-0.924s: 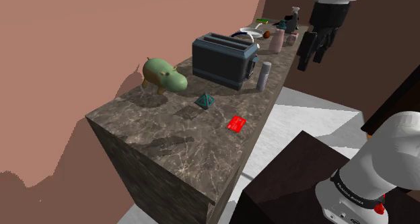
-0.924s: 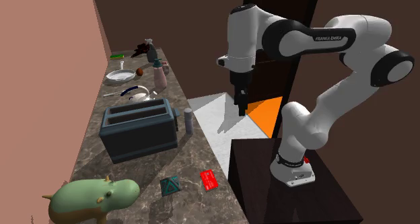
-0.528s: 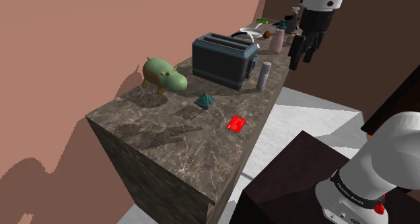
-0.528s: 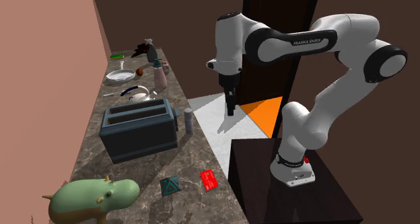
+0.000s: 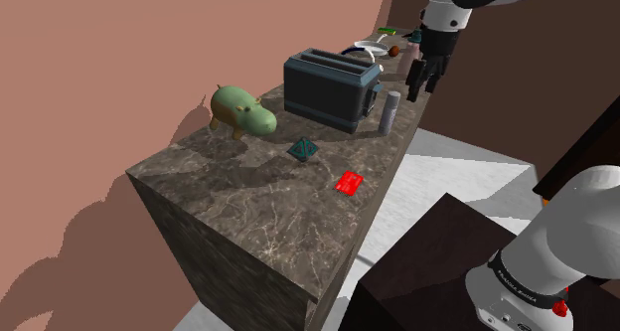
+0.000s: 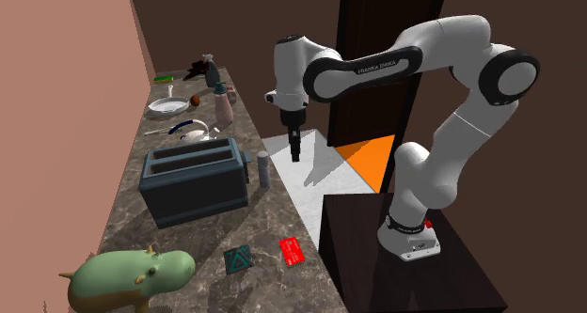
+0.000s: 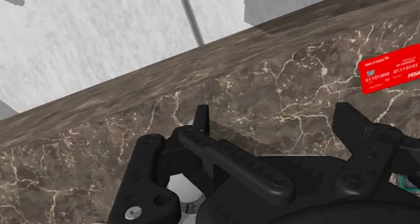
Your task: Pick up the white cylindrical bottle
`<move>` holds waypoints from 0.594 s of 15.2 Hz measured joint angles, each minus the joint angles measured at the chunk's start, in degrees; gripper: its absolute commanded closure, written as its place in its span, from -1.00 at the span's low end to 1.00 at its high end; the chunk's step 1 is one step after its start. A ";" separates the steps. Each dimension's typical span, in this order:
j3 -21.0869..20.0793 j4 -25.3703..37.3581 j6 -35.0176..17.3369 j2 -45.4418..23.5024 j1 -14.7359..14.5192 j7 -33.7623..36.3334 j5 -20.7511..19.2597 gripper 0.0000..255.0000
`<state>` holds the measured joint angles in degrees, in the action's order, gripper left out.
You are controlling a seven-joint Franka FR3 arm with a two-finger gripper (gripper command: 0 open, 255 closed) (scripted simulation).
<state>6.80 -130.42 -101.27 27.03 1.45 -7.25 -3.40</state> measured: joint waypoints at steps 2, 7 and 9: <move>1.15 1.51 -2.66 -3.70 0.07 -1.75 0.08 -1.00; 4.39 6.88 -8.19 -13.62 0.59 -7.24 1.02 -1.00; 5.47 9.64 -9.68 -17.56 0.83 -9.48 1.89 -1.00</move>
<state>12.27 -120.78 -110.96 9.47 2.28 -16.73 -1.51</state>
